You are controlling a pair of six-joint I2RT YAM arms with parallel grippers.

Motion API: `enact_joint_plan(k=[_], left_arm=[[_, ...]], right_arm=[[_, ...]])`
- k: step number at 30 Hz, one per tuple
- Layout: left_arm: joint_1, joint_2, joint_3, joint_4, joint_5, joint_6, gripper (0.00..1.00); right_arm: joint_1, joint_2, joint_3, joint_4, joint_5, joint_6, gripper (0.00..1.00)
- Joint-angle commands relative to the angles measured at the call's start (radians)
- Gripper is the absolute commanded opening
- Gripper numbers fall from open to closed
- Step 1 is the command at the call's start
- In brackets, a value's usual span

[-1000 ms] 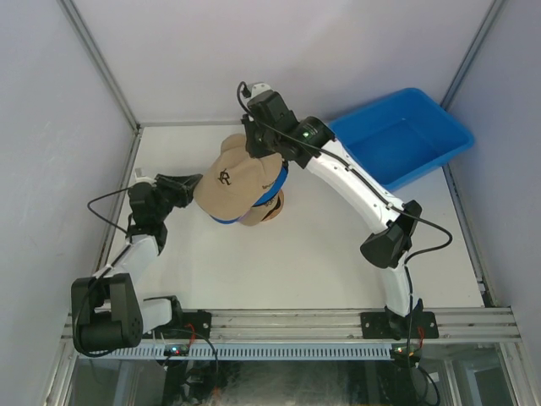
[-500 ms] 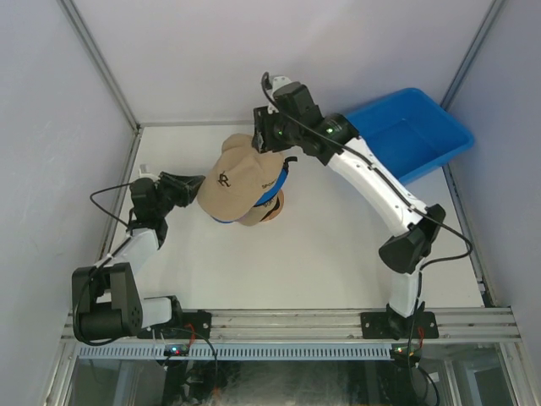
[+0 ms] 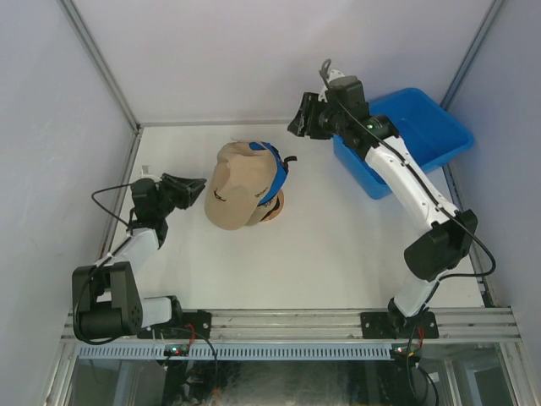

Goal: Stack the hats
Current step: Stack the hat on the hat.

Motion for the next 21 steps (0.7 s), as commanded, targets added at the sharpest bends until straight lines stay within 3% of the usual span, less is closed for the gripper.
enact_joint_plan(k=[1, 10, 21], left_arm=[[0.007, -0.005, 0.064, 0.014, 0.022, 0.032, 0.3], [-0.013, 0.004, 0.09, 0.018, 0.019, 0.023, 0.29], [-0.037, 0.017, 0.11, 0.018, 0.009, 0.022, 0.29]], right_arm=[[-0.006, 0.021, -0.022, 0.093, -0.138, 0.052, 0.49], [0.025, 0.056, 0.004, 0.122, -0.224, 0.051, 0.5], [0.073, 0.244, 0.323, -0.126, -0.25, -0.031, 0.5]])
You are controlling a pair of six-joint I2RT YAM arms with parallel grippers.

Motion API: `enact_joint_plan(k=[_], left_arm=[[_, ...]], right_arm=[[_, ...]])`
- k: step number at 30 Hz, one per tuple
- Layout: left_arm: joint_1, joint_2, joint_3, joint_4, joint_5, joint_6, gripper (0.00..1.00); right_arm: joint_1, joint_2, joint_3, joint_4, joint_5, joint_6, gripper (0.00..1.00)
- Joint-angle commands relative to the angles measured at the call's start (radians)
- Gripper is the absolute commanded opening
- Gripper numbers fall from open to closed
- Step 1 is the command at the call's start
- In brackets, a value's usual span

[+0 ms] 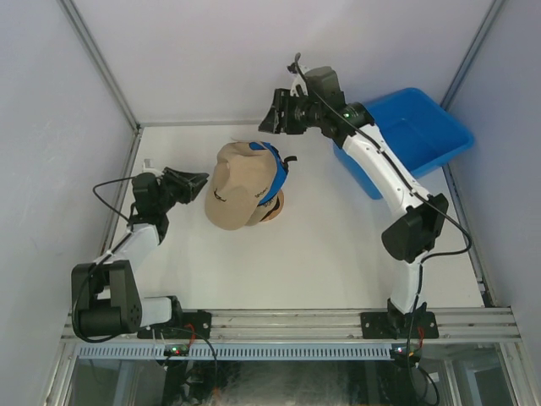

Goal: Stack the hats
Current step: Stack the hat on the hat.

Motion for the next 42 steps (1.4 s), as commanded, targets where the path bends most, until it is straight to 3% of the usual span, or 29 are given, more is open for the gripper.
enact_joint_plan(k=[1, 16, 18, 22, 24, 33, 42], left_arm=[[-0.011, 0.006, 0.06, 0.026, 0.002, 0.023, 0.29], [-0.03, 0.035, 0.093, 0.026, 0.011, 0.025, 0.29], [-0.03, 0.035, 0.095, 0.026, 0.011, 0.024, 0.3], [-0.031, 0.028, 0.093, 0.026, 0.005, 0.02, 0.29], [-0.03, 0.022, 0.09, 0.026, -0.001, 0.017, 0.29], [-0.025, -0.051, 0.072, -0.028, -0.072, 0.007, 0.31], [-0.001, -0.164, 0.013, -0.131, -0.155, 0.005, 0.4]], right_arm=[[0.033, 0.052, 0.11, -0.116, -0.012, -0.05, 0.5], [0.061, 0.089, 0.107, -0.209, 0.042, -0.079, 0.46], [0.058, 0.086, 0.102, -0.207, 0.047, -0.076, 0.39], [0.051, 0.075, 0.1, -0.199, 0.052, -0.071, 0.09], [0.049, 0.072, 0.099, -0.198, 0.055, -0.069, 0.03], [0.041, 0.021, 0.064, -0.125, 0.034, -0.01, 0.0], [0.036, -0.037, -0.017, -0.009, 0.023, 0.113, 0.0]])
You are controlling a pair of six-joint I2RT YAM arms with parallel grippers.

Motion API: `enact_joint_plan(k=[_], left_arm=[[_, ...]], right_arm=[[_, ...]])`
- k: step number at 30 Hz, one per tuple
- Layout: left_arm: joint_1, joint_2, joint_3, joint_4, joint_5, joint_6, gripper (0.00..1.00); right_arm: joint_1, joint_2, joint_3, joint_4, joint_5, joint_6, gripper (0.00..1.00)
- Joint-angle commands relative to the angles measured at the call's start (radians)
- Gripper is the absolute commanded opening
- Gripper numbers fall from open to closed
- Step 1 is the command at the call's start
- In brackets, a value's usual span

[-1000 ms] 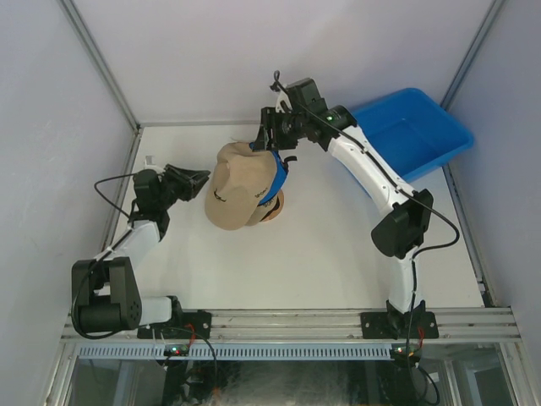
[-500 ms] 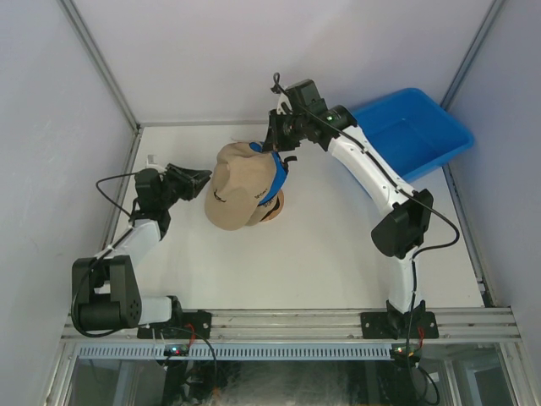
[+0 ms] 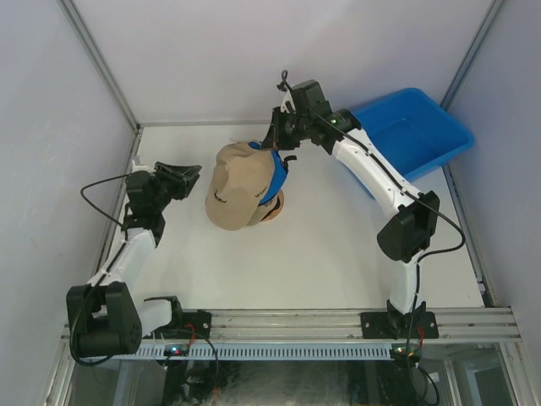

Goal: Stack the hats
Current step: Stack the hat on the hat.

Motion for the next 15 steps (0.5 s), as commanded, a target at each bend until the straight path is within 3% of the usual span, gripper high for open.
enact_joint_plan(k=[1, 8, 15], left_arm=[[0.009, -0.067, -0.031, -0.051, -0.052, 0.009, 0.41], [0.009, -0.118, -0.127, -0.074, -0.033, -0.002, 0.44], [0.001, -0.196, -0.279, -0.054, -0.002, -0.041, 0.45]], right_arm=[[-0.009, -0.104, -0.054, 0.145, -0.012, 0.109, 0.0], [-0.025, -0.162, -0.195, 0.276, 0.002, 0.212, 0.0], [-0.025, -0.13, -0.196, 0.294, -0.002, 0.246, 0.0]])
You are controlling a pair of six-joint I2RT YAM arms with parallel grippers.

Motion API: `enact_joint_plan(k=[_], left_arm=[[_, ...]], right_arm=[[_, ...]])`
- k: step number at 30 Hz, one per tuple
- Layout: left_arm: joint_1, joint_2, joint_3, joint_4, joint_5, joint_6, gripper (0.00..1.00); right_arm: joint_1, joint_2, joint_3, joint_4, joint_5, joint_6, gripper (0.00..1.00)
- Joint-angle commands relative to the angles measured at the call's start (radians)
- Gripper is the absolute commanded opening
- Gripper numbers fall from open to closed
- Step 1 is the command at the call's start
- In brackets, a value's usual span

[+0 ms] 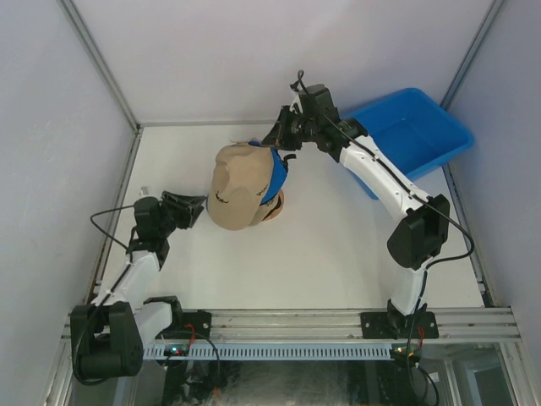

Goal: Stack the hats
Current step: Stack the hat on the hat.

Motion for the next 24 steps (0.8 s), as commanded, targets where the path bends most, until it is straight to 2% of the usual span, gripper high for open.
enact_joint_plan(k=[1, 6, 14, 24], left_arm=[[-0.011, -0.071, -0.075, 0.033, 0.024, -0.033, 0.46], [-0.051, -0.129, -0.134, 0.038, 0.002, -0.063, 0.47], [-0.135, -0.097, -0.163, 0.091, -0.037, -0.116, 0.49], [-0.156, -0.189, -0.237, 0.05, -0.106, -0.145, 0.52]], right_arm=[[0.0, -0.021, 0.012, 0.086, 0.006, 0.043, 0.0], [0.001, -0.014, 0.012, 0.087, 0.005, 0.046, 0.0], [0.004, -0.011, 0.008, 0.087, -0.001, 0.049, 0.0], [0.001, 0.004, 0.009, 0.09, -0.011, 0.056, 0.0]])
